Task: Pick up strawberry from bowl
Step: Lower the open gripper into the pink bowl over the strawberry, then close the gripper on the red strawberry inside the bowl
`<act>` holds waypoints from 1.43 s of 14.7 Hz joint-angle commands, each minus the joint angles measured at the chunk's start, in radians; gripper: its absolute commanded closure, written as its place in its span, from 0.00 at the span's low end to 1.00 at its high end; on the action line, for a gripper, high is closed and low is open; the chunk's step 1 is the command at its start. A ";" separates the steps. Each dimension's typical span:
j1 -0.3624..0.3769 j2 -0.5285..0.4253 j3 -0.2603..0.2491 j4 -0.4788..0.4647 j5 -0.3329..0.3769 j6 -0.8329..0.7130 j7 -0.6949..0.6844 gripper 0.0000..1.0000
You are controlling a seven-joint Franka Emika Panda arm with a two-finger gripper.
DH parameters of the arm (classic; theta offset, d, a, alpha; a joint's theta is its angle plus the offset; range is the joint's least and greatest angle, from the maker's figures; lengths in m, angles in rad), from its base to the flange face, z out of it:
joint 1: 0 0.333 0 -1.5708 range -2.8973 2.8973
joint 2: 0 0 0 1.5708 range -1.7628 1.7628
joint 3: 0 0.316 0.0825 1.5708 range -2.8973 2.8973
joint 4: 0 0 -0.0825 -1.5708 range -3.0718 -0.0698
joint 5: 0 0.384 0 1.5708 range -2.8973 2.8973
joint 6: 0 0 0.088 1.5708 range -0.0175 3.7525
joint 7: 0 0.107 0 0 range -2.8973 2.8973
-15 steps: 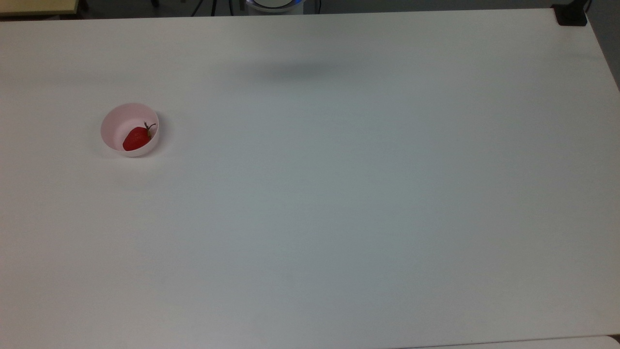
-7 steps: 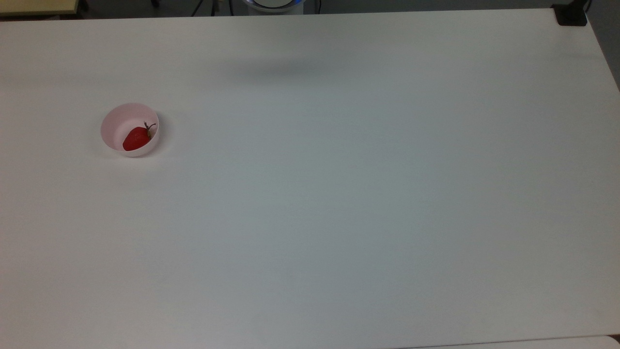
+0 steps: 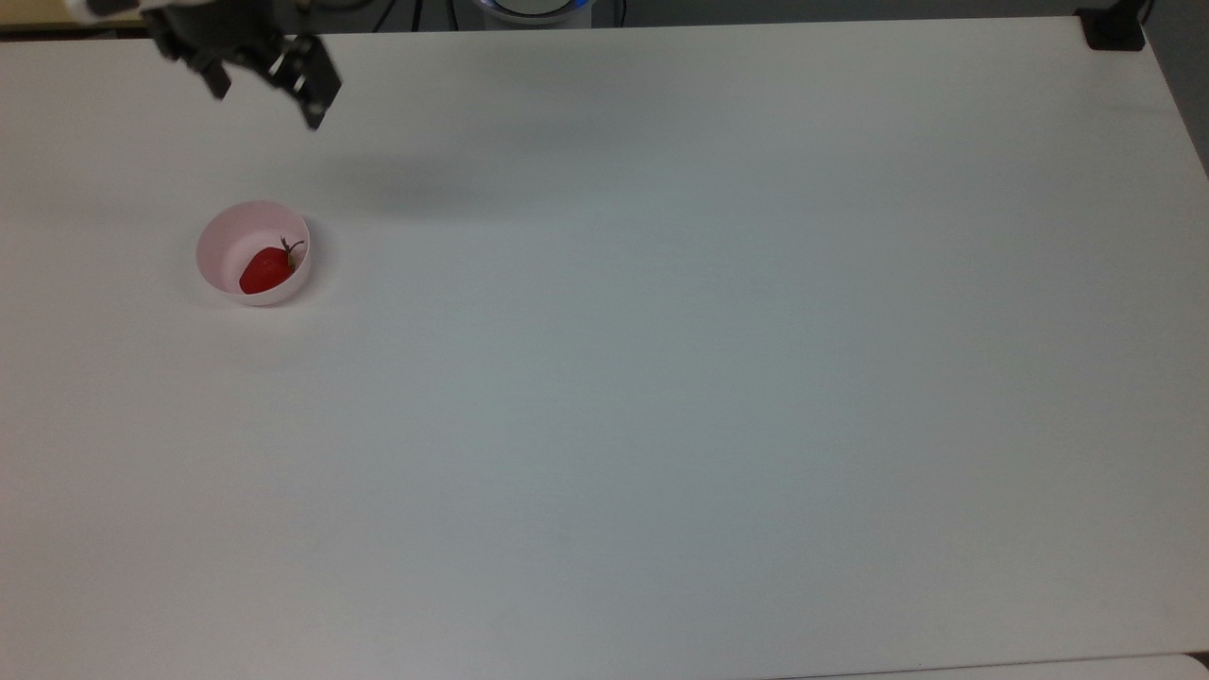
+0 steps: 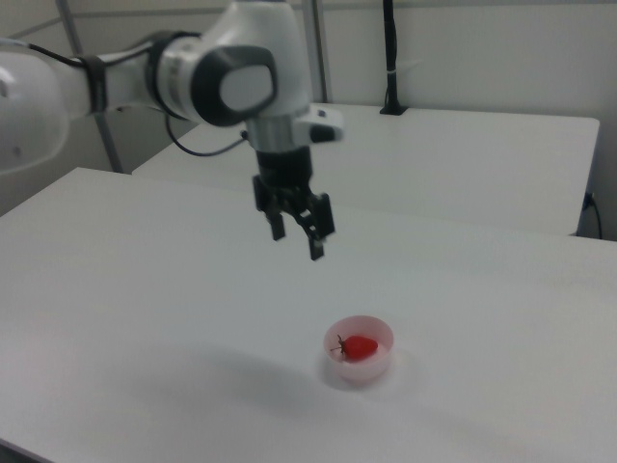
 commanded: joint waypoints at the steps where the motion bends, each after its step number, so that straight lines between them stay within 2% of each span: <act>1: -0.061 0.061 -0.002 -0.027 0.035 0.122 0.017 0.19; 2: -0.072 0.078 -0.002 -0.034 0.035 0.142 0.017 0.24; 6: -0.105 0.194 -0.004 -0.037 0.037 0.248 0.113 0.26; 8: -0.105 0.218 -0.004 -0.037 0.037 0.269 0.148 0.30; 12: -0.118 0.238 -0.005 -0.057 0.037 0.300 0.181 0.36; 21: -0.105 0.290 0.004 -0.094 0.037 0.409 0.288 0.41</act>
